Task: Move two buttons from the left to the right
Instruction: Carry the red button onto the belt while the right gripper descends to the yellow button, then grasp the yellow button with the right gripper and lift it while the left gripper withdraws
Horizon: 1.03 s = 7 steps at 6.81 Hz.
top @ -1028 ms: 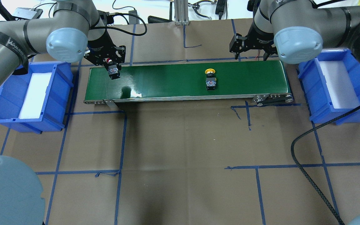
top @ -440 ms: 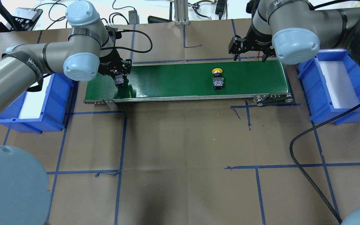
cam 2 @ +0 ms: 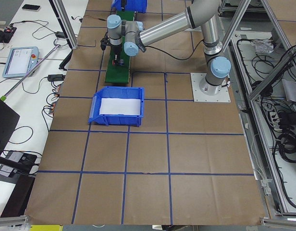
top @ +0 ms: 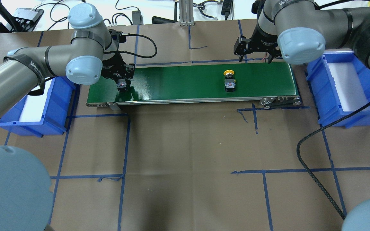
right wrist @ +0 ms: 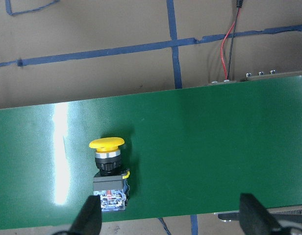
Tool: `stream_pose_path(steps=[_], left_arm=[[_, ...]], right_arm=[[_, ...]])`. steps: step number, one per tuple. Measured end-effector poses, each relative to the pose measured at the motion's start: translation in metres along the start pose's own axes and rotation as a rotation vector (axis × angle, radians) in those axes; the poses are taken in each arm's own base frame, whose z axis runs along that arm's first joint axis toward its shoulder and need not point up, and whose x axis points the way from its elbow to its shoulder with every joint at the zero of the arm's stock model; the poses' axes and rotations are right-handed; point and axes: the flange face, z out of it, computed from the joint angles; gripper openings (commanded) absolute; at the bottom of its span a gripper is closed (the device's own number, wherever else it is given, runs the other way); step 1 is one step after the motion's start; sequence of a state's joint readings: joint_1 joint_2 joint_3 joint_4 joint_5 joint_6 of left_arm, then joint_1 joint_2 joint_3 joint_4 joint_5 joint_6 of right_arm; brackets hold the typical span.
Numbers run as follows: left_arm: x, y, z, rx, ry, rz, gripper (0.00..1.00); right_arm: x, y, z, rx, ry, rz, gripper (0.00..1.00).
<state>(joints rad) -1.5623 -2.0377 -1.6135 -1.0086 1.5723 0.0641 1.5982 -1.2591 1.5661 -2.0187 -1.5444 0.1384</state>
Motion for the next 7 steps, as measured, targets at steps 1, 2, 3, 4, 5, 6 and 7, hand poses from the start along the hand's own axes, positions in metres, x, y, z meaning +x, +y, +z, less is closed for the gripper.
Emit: stream_pose_path(steps=[1, 2, 3, 4, 5, 6, 7], left_arm=[[0.000, -0.001, 0.001, 0.003, 0.000, 0.002, 1.00], [0.000, -0.002, 0.000, 0.009, -0.001, 0.000, 1.00], [0.000, -0.006, -0.008, 0.022, -0.005, -0.003, 1.00], [0.000, -0.010, -0.020, 0.039, -0.009, -0.004, 1.00], [0.000, -0.012, -0.039, 0.049, -0.011, -0.004, 1.00], [0.000, -0.011, -0.070, 0.041, -0.010, -0.003, 1.00], [0.002, -0.006, -0.109, 0.024, -0.008, -0.001, 1.00]], right_arm=[[0.000, -0.001, 0.000, -0.001, -0.004, 0.002, 1.00], [0.002, -0.001, 0.005, -0.012, -0.003, 0.006, 1.00], [0.008, -0.002, 0.011, -0.025, 0.002, 0.014, 1.00], [0.017, -0.006, 0.021, -0.040, 0.011, 0.024, 1.00], [0.022, -0.012, 0.038, -0.060, 0.015, 0.030, 1.00], [0.024, -0.017, 0.055, -0.081, 0.014, 0.034, 1.00], [0.024, -0.020, 0.068, -0.098, 0.012, 0.035, 1.00]])
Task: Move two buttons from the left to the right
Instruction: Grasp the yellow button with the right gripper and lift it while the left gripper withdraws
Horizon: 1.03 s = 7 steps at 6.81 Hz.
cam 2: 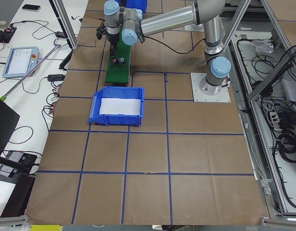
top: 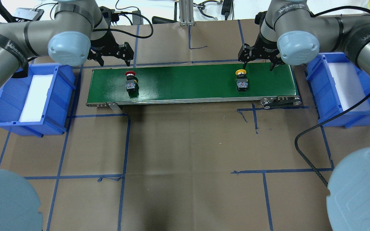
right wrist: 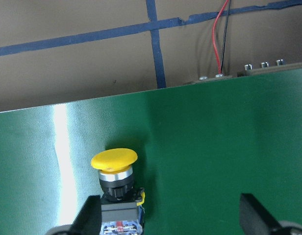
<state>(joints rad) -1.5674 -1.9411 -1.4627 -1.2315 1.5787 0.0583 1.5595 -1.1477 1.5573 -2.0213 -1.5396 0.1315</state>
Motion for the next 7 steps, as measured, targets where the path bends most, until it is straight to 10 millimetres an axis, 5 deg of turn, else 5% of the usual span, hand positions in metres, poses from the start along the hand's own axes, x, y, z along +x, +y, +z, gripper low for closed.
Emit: stream_pose_path(steps=[2, 3, 4, 5, 7], left_arm=[[0.006, 0.027, -0.069, -0.039, 0.005, 0.008, 1.00], [0.007, 0.048, -0.092, -0.050, 0.006, 0.011, 1.00], [0.008, 0.066, -0.108, -0.055, 0.007, 0.015, 1.00], [0.009, 0.078, -0.116, -0.056, 0.006, 0.019, 1.00], [0.009, 0.097, -0.117, -0.061, 0.005, 0.018, 1.00]], right_arm=[[-0.001, -0.006, 0.017, -0.006, -0.002, -0.002, 0.98], [-0.001, -0.008, 0.026, -0.012, -0.002, -0.003, 0.77], [-0.001, -0.009, 0.037, -0.026, 0.001, -0.004, 0.34], [-0.001, -0.010, 0.044, -0.039, 0.003, -0.011, 0.06], [0.004, -0.011, 0.045, -0.043, 0.010, -0.078, 0.02]])
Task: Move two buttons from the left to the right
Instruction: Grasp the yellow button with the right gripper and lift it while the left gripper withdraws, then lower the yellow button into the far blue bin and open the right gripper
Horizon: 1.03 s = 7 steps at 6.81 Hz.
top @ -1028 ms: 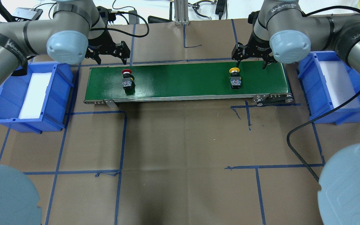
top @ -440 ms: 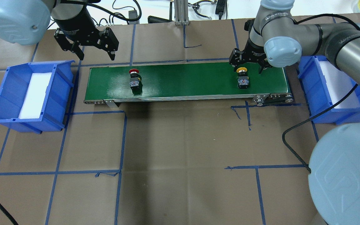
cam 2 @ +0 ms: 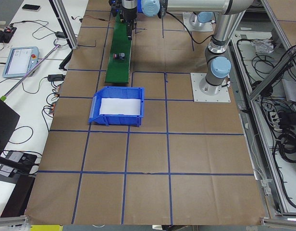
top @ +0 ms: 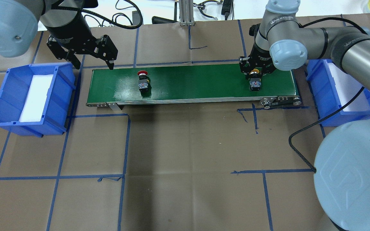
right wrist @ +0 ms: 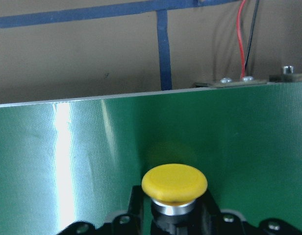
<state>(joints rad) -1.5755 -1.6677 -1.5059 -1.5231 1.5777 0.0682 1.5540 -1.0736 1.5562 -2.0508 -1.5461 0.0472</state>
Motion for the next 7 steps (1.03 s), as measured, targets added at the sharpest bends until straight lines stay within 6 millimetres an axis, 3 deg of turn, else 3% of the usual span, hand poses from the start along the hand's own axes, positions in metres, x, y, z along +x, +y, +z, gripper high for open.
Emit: stream_pose_path(steps=[1, 2, 4, 5, 6, 7], left_arm=[[0.000, 0.006, 0.003, -0.001, 0.001, -0.003, 1.00], [-0.001, 0.009, 0.004, -0.001, 0.001, -0.006, 1.00], [-0.011, 0.007, 0.003, 0.001, 0.000, -0.016, 1.00], [-0.014, 0.007, 0.002, 0.003, 0.001, -0.022, 1.00], [-0.015, 0.006, 0.003, 0.003, 0.002, -0.024, 1.00], [-0.016, 0.006, 0.003, 0.001, 0.003, -0.025, 1.00]], right_arm=[[0.011, -0.003, -0.009, 0.012, 0.004, -0.011, 0.03], [0.029, -0.005, -0.036, 0.028, 0.005, -0.001, 0.03], [0.078, -0.004, -0.125, 0.064, 0.011, -0.016, 0.04], [0.114, -0.004, -0.164, 0.107, 0.024, -0.057, 0.05], [0.167, -0.002, -0.188, 0.137, 0.041, -0.078, 0.05], [0.218, 0.005, -0.193, 0.138, 0.053, -0.097, 0.04]])
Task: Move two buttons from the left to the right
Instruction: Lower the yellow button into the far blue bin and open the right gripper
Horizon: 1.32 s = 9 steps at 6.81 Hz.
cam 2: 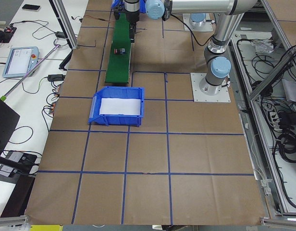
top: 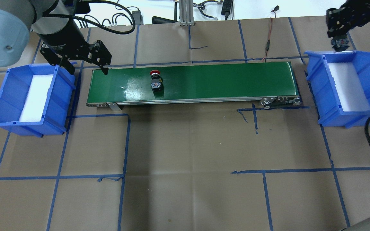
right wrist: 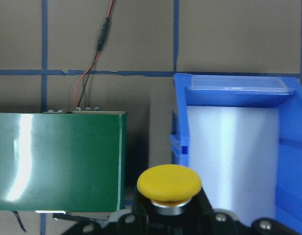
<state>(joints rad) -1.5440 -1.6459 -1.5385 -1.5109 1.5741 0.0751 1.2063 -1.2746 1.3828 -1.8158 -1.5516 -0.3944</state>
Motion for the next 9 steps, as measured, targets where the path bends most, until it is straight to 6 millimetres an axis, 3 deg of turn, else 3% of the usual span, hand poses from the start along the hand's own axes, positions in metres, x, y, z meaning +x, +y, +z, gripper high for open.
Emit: stream_pose_path(steps=[1, 2, 3, 5, 8, 9], left_arm=[[0.000, 0.000, 0.001, -0.001, 0.000, 0.000, 1.00], [0.000, 0.000, 0.000, -0.001, 0.001, 0.000, 1.00], [0.000, -0.001, 0.000, 0.000, 0.001, 0.000, 1.00], [0.000, -0.002, -0.001, 0.003, 0.004, 0.000, 1.00], [0.001, -0.002, 0.000, 0.002, 0.009, -0.001, 1.00], [0.001, -0.002, 0.001, 0.001, 0.009, -0.001, 1.00]], right_arm=[[0.042, 0.016, 0.013, -0.014, -0.001, -0.018, 0.05], [0.072, 0.033, 0.035, -0.018, -0.003, -0.016, 0.05], [0.087, 0.049, 0.062, -0.012, 0.002, -0.003, 0.05], [0.090, 0.078, 0.119, -0.012, 0.003, 0.018, 0.05], [0.090, 0.101, 0.184, -0.094, -0.049, 0.039, 0.06], [0.093, 0.105, 0.195, -0.112, -0.060, 0.046, 0.19]])
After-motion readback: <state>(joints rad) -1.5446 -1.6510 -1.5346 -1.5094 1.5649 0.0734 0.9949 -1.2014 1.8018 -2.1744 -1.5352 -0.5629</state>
